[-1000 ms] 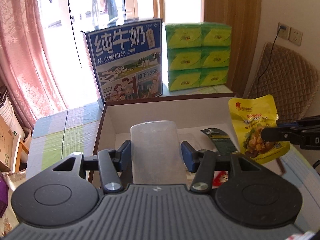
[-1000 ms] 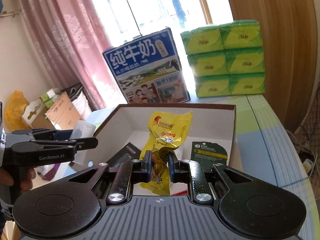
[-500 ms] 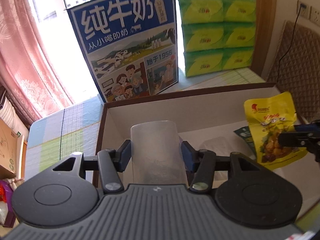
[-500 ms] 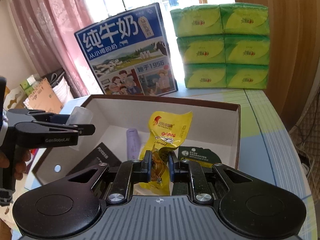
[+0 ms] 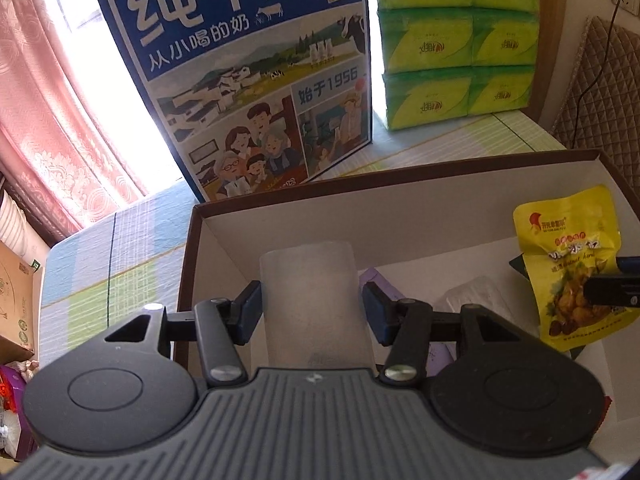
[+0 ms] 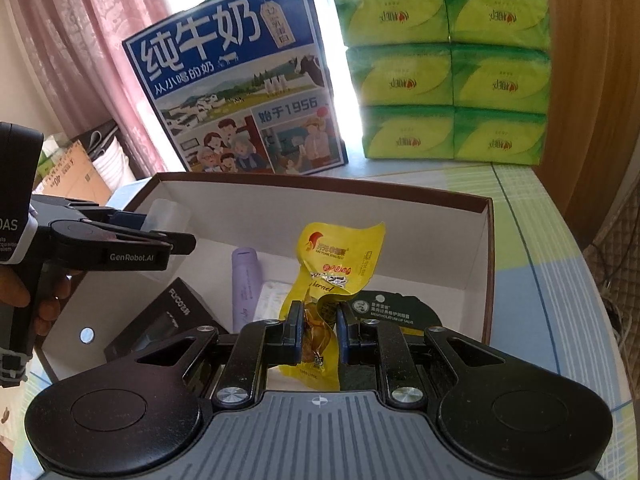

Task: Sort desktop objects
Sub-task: 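Carry the cup and snack packet over the brown box with both tools, then open both tools to drop the cup and snack packet into the box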

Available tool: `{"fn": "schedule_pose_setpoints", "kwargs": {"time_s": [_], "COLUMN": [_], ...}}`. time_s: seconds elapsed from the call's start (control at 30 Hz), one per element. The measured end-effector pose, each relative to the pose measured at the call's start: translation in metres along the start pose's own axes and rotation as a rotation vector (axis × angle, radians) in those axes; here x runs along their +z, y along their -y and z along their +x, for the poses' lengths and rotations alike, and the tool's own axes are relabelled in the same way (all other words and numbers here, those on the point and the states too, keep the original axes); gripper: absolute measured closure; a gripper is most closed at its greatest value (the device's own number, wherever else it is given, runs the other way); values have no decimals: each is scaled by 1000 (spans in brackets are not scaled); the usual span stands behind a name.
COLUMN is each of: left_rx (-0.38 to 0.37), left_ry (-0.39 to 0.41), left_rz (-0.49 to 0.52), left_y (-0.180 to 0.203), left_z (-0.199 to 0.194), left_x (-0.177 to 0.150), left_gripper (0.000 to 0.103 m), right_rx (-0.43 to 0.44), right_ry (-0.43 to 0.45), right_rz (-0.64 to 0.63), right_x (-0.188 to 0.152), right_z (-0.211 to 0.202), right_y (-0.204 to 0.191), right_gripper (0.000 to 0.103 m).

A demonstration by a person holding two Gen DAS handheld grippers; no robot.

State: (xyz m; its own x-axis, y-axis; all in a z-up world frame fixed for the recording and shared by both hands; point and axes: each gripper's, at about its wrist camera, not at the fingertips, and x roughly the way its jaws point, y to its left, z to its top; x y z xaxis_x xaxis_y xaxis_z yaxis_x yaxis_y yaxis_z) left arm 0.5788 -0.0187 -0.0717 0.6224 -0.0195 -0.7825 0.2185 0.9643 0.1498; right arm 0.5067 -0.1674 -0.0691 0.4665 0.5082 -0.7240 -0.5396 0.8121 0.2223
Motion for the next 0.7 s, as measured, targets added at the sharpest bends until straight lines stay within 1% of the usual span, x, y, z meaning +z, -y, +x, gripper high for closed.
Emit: {"fn": "schedule_pose_setpoints", "kwargs": {"time_s": [0.1,0.17,0.2,0.37,0.4,0.47,0.5,0.53,0.57,0.6,0.67,0.7], "left_rx": [-8,-6,-5,-13,-12,-10,-11,-14,-17,-19,-21,-25], "left_ry": [1,4,8,17,19,24,27,31,37,44,57,61], "left_rz": [-1,3,3,-25,-27,-30,-33,-36,-41,-45,-57,-61], "left_y": [0,0,-1,-6,-7,-7,-7,-8,-8,-8,-7,-7], "left_z": [1,0,-1,-6,-7,-11,-13,-15,-18,-21,-27,-30], "left_x": [0,0,0,0,0,-1,-2,-3,-4,-5,-7,-8], "left_gripper": [53,50,50,49,49,48,46,45,42,41,41,41], "right_rx": [-5,-5,-6,-10,-12,-11,-6,-5,-11,-16,-22,-18], "right_ry": [-4,-7,-7,-11,-8,27,44,53,61,76,105,95], "right_rz": [-1,0,-1,-5,-9,-39,-57,-72,-83,-92,-107,-111], "right_x": [1,2,2,3,3,2,2,1,1,0,-3,-2], "right_z": [4,6,6,9,10,10,10,10,9,8,3,3], "right_y": [0,1,1,1,1,-1,-2,-4,-5,-5,-7,-7], "right_gripper": [90,90,90,90,89,89,85,78,53,30,28,28]}}
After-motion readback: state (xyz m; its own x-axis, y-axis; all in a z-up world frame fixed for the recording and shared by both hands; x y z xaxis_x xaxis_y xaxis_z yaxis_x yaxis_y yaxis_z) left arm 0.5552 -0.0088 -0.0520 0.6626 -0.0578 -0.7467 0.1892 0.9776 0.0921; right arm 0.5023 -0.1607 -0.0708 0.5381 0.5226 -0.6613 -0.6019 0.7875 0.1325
